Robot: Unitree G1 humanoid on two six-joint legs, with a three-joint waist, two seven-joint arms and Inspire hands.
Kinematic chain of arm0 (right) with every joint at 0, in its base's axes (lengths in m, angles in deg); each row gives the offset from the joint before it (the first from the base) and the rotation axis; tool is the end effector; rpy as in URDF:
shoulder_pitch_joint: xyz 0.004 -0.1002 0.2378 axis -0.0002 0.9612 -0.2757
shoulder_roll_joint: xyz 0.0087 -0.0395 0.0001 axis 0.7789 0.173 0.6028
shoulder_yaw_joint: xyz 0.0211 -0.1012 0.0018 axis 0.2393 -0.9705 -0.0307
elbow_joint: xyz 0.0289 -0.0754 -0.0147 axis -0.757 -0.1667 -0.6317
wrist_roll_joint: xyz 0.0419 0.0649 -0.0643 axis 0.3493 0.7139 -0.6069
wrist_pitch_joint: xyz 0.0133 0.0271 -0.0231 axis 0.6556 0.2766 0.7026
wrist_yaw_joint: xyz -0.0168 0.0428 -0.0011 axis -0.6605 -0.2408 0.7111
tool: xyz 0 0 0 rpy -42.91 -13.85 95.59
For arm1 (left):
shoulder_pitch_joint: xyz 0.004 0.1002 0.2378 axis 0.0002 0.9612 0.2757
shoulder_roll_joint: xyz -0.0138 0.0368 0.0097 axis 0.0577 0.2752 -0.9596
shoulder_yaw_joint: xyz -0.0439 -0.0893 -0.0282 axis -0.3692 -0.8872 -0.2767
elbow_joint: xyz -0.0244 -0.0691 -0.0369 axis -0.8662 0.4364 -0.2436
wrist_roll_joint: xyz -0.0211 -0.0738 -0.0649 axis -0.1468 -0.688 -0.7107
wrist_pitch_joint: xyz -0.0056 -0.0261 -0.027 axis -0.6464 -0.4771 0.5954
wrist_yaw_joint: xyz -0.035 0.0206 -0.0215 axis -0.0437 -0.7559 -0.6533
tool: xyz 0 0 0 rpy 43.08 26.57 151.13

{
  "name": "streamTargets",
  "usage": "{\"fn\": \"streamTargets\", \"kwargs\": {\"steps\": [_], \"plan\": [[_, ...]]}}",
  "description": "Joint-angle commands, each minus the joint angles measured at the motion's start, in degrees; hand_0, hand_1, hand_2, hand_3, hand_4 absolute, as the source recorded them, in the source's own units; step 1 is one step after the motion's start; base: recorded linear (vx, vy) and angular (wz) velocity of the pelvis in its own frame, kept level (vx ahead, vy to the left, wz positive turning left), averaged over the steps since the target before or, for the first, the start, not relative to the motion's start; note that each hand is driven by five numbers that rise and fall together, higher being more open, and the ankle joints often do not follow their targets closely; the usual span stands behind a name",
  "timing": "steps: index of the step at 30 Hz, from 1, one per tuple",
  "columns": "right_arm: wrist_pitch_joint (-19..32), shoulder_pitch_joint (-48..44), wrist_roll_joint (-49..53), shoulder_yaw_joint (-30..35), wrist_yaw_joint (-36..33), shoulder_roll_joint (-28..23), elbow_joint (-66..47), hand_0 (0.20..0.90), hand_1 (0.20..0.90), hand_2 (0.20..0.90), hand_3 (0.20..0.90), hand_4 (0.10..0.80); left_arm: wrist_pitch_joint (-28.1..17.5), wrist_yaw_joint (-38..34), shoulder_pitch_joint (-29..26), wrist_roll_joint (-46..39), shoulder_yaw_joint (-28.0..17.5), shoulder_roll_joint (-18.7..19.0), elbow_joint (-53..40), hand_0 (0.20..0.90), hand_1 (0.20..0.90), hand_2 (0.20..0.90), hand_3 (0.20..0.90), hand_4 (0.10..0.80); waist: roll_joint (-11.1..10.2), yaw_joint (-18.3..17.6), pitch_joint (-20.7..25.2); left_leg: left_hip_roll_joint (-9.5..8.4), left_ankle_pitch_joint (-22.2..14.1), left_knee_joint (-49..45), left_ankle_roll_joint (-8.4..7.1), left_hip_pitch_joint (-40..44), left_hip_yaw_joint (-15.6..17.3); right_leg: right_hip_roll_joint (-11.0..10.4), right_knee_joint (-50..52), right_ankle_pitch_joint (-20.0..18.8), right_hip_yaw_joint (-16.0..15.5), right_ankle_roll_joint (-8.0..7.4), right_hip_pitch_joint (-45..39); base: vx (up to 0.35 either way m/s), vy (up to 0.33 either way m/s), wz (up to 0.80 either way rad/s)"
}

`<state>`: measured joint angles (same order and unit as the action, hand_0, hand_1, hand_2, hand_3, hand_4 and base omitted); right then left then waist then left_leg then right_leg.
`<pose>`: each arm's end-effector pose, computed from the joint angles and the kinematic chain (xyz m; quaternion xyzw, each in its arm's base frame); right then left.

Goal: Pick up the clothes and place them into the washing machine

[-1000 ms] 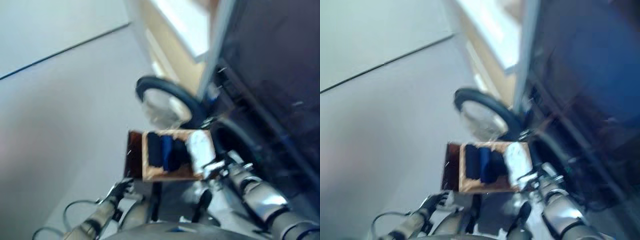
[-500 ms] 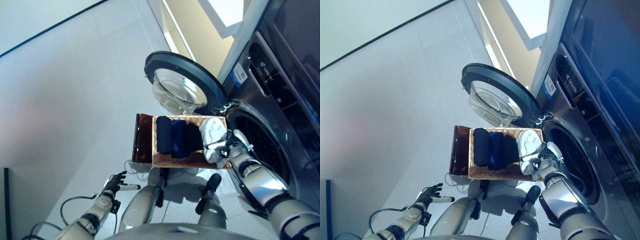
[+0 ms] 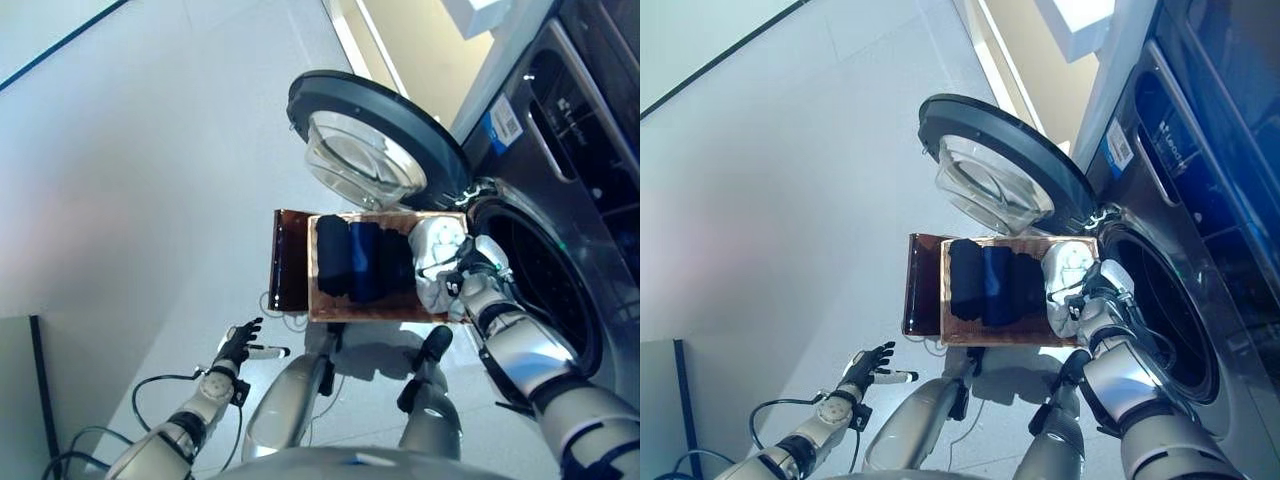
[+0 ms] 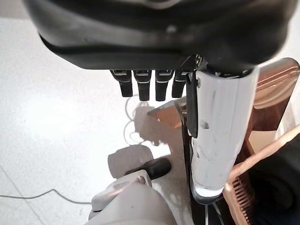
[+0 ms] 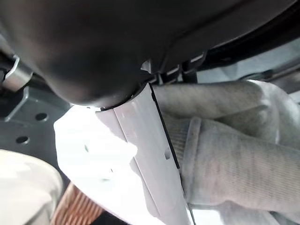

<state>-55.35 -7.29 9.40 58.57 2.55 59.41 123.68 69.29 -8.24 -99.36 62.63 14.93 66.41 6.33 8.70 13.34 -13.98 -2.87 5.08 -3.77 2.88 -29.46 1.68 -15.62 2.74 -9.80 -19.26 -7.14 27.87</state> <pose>0.2861 -0.2571 0.0207 -0.4358 0.2810 -0.1535 0.8412 0.1604 0.1812 -0.0893 0.1891 0.3557 -0.0414 0.9143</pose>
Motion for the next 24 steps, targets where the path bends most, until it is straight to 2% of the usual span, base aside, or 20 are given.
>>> {"fn": "streamTargets", "kwargs": {"steps": [1, 2, 18, 22, 23, 24], "plan": [[0.6, -5.3, -2.1, -3.0, -1.8, -1.7, 0.5, 0.247, 0.247, 0.247, 0.247, 0.333, -0.7, -2.7, -0.5, -0.9, 0.0, 1.9, 2.1, 0.9, 0.9, 0.9, 0.9, 0.8, 0.8, 1.3, -0.8, -1.72, -3.8, -4.9, -4.19, -3.8, -0.7, 0.0, 4.3, 6.3, 2.7, 0.78, -2.7, 0.0, 0.0, 0.0], [0.5, -5.0, -2.4, -3.2, -1.9, -1.4, 0.4, 0.2, 0.2, 0.2, 0.2, 0.3, -0.7, -2.9, -0.5, -0.8, 0.0, 1.9, 2.5, 0.9, 0.9, 0.9, 0.9, 0.8, 0.7, 1.3, -0.7, -1.75, -3.8, -4.9, -4.2, -3.8, -0.8, 0.1, 4.2, 6.3, 2.7, 0.78, -2.7, 0.0, 0.0, 0.0], [0.5, 0.2, -3.1, -1.9, -2.9, 0.1, -1.3, 0.2, 0.2, 0.2, 0.2, 0.3, -1.2, -4.4, 1.0, 0.3, -1.2, 1.4, 4.3, 0.9, 0.9, 0.9, 0.9, 0.8, -0.2, -0.7, 0.0, -1.6, -4.4, -4.3, -4.06, -1.1, -0.3, 0.3, 3.5, 6.1, 3.9, 0.69, -4.5, 0.005, 0.002, 0.0], [2.5, 4.9, 0.3, 0.0, -0.5, 1.0, -5.4, 0.2, 0.2, 0.2, 0.2, 0.3, -0.3, -3.4, 1.4, 1.4, -3.2, 1.0, 7.8, 0.9, 0.9, 0.9, 0.9, 0.8, -2.4, -2.5, 2.1, -1.08, -5.4, -3.7, -3.83, 2.2, 0.1, 0.7, 1.5, 5.3, 4.6, 0.35, -7.6, 0.053, -0.011, -0.09], [3.0, 6.0, 2.0, 0.8, 0.9, 1.1, -6.5, 0.2, 0.2, 0.2, 0.2, 0.3, 0.0, -3.0, 1.2, 1.6, -3.8, 0.9, 8.4, 0.9, 0.9, 0.9, 0.9, 0.8, -2.9, -2.9, 2.5, -1.09, -3.8, -2.9, -3.46, 2.5, 0.4, 0.4, 0.6, 3.8, 4.2, 0.59, -8.0, -0.039, 0.004, -0.16], [3.0, 6.0, 2.0, 0.8, 0.9, 1.1, -6.5, 0.2, 0.2, 0.2, 0.2, 0.3, 0.0, -3.0, 1.2, 1.6, -3.8, 0.9, 8.4, 0.9, 0.9, 0.9, 0.9, 0.8, -2.9, -2.9, 2.5, -1.1, -3.7, -2.9, -3.46, 2.6, 0.4, 0.4, 0.6, 3.8, 4.2, 0.58, -8.0, 0.023, -0.019, -0.13]]}}
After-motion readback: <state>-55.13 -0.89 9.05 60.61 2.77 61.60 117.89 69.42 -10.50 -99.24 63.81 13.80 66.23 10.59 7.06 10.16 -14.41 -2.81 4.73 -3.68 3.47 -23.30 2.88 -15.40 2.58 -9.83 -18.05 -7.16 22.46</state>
